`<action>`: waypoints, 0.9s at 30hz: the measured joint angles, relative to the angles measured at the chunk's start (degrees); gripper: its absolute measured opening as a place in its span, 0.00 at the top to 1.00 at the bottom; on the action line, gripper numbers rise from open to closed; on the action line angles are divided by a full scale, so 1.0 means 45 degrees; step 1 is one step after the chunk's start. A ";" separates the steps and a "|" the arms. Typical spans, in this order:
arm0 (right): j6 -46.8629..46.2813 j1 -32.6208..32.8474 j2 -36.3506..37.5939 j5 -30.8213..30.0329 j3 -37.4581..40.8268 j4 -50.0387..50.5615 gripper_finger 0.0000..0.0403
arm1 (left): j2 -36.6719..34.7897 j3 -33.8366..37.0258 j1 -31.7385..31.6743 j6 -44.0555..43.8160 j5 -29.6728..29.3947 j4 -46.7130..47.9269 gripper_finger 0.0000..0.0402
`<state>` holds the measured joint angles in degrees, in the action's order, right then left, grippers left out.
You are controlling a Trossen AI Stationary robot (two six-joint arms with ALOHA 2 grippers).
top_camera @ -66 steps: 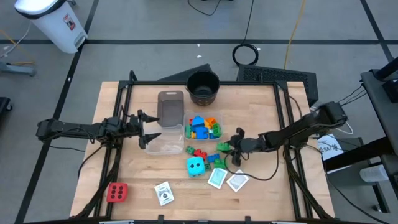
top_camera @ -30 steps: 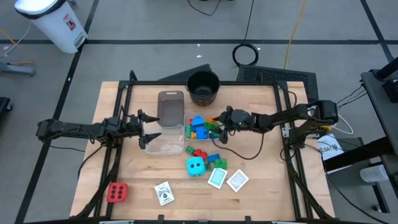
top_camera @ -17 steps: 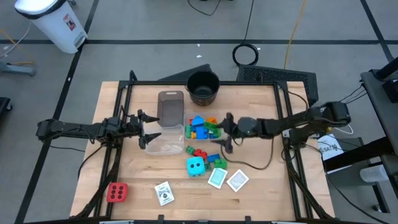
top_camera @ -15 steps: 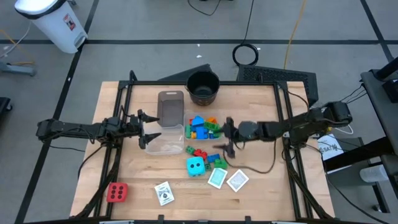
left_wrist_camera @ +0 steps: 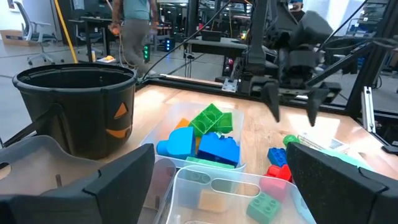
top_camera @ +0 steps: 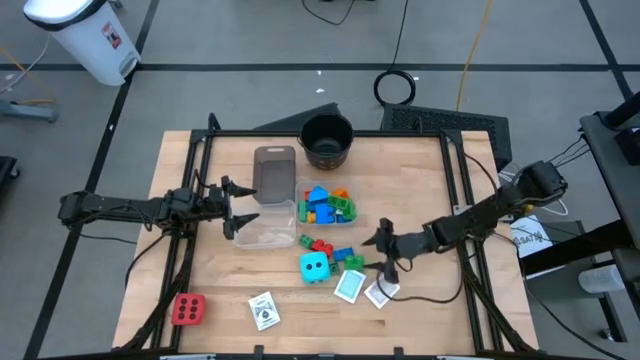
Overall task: Pick & Place Toys
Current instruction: Put the green game piece into the right transparent bin
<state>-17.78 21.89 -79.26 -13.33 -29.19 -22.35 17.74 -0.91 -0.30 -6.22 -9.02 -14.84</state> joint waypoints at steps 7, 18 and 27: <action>-0.2492 -0.0201 -0.0885 0.0653 0.0551 -0.0582 0.29 | -0.0003 0.0000 0.0000 0.0000 0.0000 -0.0002 0.09; -0.3563 -0.1043 -0.3639 0.2333 0.0556 -0.4163 0.32 | -0.0003 0.0000 0.0000 0.0000 -0.0002 -0.0002 0.09; -0.3353 -0.1210 -0.4076 0.2342 0.0549 -0.4451 0.51 | -0.0005 0.0000 0.0005 0.0000 0.0000 -0.0002 0.09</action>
<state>-32.87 16.45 -97.60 -2.79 -26.72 -42.38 17.72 -0.91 -0.27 -6.22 -9.02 -14.85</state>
